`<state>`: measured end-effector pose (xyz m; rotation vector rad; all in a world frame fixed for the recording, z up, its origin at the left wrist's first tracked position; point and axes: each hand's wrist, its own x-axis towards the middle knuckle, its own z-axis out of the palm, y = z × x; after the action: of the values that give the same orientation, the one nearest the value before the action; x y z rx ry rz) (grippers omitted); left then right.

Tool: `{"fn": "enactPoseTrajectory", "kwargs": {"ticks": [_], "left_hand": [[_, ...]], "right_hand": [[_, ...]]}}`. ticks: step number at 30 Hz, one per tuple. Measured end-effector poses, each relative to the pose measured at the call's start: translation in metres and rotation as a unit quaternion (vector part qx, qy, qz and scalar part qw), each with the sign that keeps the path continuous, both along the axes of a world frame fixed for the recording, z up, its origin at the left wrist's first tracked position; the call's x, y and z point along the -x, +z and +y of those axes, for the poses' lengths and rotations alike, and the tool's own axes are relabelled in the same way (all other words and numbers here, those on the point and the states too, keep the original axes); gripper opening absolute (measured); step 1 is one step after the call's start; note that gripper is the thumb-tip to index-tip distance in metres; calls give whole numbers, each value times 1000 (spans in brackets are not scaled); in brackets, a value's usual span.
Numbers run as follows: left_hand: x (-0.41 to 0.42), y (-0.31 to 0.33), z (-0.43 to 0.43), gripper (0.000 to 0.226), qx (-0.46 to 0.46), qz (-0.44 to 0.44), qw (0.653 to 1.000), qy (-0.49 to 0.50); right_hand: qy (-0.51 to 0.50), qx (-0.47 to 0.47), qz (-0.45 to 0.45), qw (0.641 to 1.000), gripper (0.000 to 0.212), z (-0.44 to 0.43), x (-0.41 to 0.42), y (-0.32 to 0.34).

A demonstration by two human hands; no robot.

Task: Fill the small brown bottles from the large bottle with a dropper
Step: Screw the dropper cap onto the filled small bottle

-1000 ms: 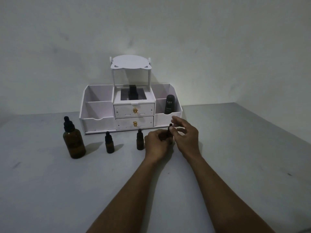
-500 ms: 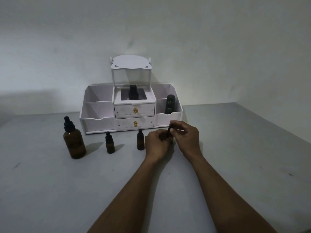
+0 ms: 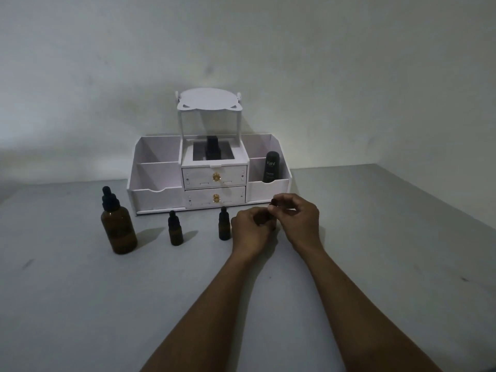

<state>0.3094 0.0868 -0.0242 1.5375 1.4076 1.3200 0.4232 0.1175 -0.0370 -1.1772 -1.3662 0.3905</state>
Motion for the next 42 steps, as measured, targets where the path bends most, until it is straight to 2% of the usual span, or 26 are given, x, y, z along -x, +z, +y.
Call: {"fn": "enactPoseTrajectory", "kwargs": {"ticks": [5,9,12,17,21,25,29,36,40,42], "left_hand": [[0,2,-1,28,7,-3,1000,-2],[0,1,1,31,15,-4,1000,0],[1,1,2,27,5,6,1000,2],[2,-3,5,28,1,8,1000,-5],[2,-4,6,31,7,0,1000,-3],[3,-4,6,29,6,6,1000,-8],[2,-5,7,28,1,6,1000,-7],[3,-7,8,28,-8,6,1000,-6],[2,-7,7,32,4,2,1000,-8],[2,-7,7,43,25,-4,1000,-5]], "right_hand": [[-1,-5,7,1000,29,1,1,1],[-4,4,-17,1000,25,0,0,0],[-6,10,2,1000,21,-1,0,1],[-2,-1,20,1000,31,-2,-1,3],[3,11,-9,1000,28,-3,-1,3],[2,13,12,1000,26,-4,0,4],[8,7,13,1000,33,-5,0,4],[5,14,8,1000,27,-6,-1,4],[6,11,5,1000,28,-8,0,5],[2,3,10,1000,31,-9,0,8]]}}
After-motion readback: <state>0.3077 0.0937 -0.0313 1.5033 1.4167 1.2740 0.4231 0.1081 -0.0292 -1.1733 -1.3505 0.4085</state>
